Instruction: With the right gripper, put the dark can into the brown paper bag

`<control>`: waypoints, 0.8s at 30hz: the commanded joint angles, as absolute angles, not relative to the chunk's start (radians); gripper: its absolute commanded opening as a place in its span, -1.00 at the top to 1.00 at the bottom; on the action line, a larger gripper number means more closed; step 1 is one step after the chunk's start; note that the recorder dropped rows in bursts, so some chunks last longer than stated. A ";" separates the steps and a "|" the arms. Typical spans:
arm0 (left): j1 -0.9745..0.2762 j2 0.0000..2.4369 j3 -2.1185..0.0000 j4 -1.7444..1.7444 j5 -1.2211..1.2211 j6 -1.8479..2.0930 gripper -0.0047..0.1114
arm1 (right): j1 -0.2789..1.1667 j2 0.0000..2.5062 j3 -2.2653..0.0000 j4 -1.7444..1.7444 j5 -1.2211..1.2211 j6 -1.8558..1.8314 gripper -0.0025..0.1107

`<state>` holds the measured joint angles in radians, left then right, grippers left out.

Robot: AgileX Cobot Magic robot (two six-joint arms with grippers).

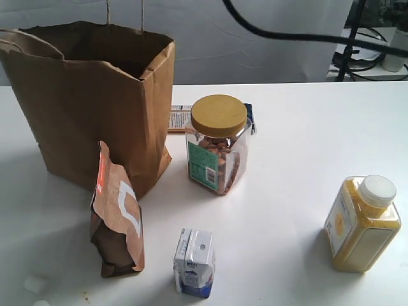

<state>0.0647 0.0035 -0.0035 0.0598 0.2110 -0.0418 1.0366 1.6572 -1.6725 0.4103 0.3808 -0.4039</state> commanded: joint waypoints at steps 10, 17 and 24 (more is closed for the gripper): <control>0.059 0.000 0.000 0.062 0.206 -0.046 0.92 | 1.032 1.327 -1.133 0.403 0.174 -0.343 0.96; 0.059 0.000 0.000 0.062 0.206 -0.046 0.92 | 0.990 1.200 -0.840 0.395 0.042 -0.293 0.96; 0.059 0.000 0.000 0.062 0.206 -0.046 0.92 | 0.868 1.032 -0.588 0.308 -0.079 -0.172 0.96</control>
<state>0.0647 0.0035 -0.0035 0.0598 0.2110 -0.0418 0.9174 1.0963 -0.6719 0.3359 -0.0146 -0.2004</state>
